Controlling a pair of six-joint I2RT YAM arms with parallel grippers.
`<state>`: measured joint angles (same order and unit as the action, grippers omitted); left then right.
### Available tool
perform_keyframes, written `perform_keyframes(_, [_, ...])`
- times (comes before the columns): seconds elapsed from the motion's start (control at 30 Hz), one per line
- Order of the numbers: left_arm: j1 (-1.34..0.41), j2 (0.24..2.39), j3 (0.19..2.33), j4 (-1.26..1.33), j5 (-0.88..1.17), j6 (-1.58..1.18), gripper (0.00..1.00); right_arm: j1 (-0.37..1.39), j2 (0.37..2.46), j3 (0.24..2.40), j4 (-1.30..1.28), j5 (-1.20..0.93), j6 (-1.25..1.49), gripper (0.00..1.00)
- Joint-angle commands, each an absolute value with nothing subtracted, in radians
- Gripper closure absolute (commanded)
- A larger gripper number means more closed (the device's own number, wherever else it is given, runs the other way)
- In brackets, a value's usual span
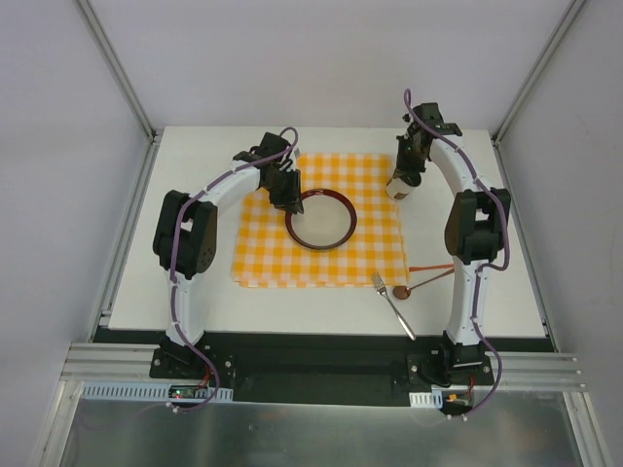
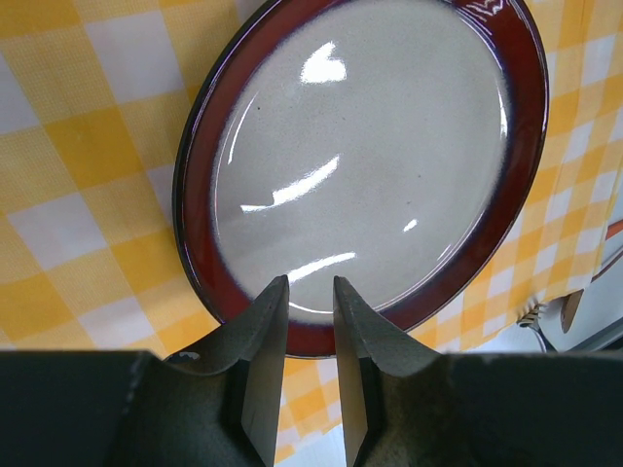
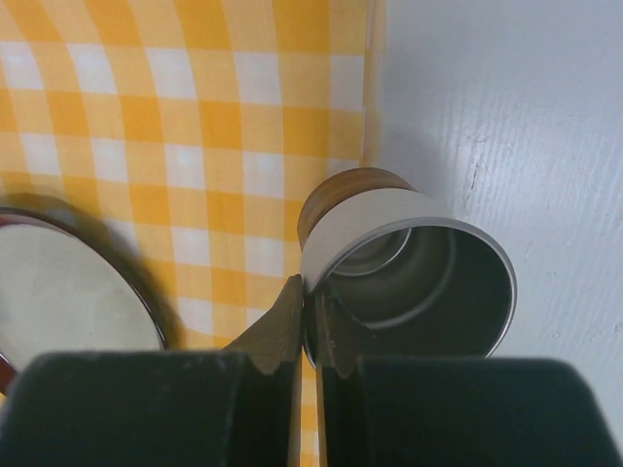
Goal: Set the dinner table for one person
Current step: Place the cup on the napkin.
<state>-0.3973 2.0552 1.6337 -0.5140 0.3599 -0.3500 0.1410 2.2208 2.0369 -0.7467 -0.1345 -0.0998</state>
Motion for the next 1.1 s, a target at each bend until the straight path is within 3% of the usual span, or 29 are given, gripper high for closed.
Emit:
perform_keyframes(0.0, [-0.383,2.026,1.658,-0.522,0.376,-0.334,0.76,0.163,2.227,2.105,-0.762,-0.127,-0.129,0.99])
perform_keyframes(1.07, [-0.367,2.095,1.700,-0.522,0.396,-0.330,0.76,0.304,2.333,2.198,-0.779,-0.040,-0.371,0.99])
